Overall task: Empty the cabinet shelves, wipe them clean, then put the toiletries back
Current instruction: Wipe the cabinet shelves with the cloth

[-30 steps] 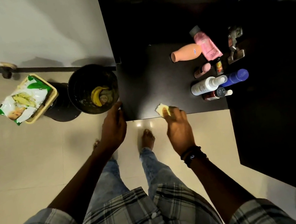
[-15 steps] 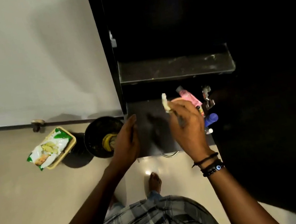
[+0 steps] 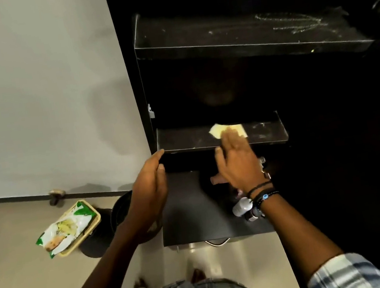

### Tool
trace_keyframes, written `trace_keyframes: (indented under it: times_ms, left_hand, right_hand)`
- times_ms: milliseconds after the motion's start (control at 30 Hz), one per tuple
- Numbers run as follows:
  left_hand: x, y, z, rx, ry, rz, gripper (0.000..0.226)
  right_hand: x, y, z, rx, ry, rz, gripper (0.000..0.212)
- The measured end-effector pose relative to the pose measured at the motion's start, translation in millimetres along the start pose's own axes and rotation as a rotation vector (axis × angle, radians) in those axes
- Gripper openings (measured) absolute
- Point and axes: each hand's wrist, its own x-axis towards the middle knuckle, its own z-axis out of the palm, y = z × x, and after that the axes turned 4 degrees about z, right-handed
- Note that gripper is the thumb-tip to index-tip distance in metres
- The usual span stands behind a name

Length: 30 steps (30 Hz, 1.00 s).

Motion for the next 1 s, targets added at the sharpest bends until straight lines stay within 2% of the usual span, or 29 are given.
trace_keyframes:
  times_ms: [167,267,433,533,633,733,833,900,1000]
  left_hand:
    - [20.6,5.3,-5.6,-0.005,-0.049,0.051,0.042]
    - [34.6,12.0,-6.0,-0.042,-0.113,0.066,0.042]
    - [54.8,16.4,-1.2,-0.014,-0.169,0.09,0.042]
    - [61.3,13.7,-0.4,0.022,-0.229,0.078,0.043]
    - [64.5,11.2,-0.4,0.057,-0.281,0.058,0.044]
    - [67.2,10.9,2.5,0.109,-0.342,0.029,0.046]
    - [72.9,12.1,4.2,0.145,-0.369,0.01,0.047]
    - [77.8,15.1,3.7,0.142,-0.38,-0.004,0.048]
    - [81.4,16.5,2.1,0.115,-0.395,-0.042,0.05]
  right_hand:
    - [-27.3,-85.3,40.2,-0.032,-0.065,-0.307,0.059]
    - [-24.7,-87.6,40.5,-0.019,-0.105,-0.37,0.055]
    - [-9.3,-57.1,20.8,0.033,0.006,-0.285,0.04]
    - [7.9,-13.9,5.3,-0.059,0.06,-0.107,0.035]
    - [33.4,45.8,-11.5,-0.303,0.045,0.062,0.03]
    - [54.9,67.9,-24.2,-0.295,0.02,0.249,0.041]
    - [60.4,45.9,-12.5,-0.298,0.041,0.206,0.046]
    - [50.1,13.1,1.3,-0.156,0.061,0.12,0.051]
    - [22.3,-49.0,22.4,0.038,-0.043,-0.093,0.05]
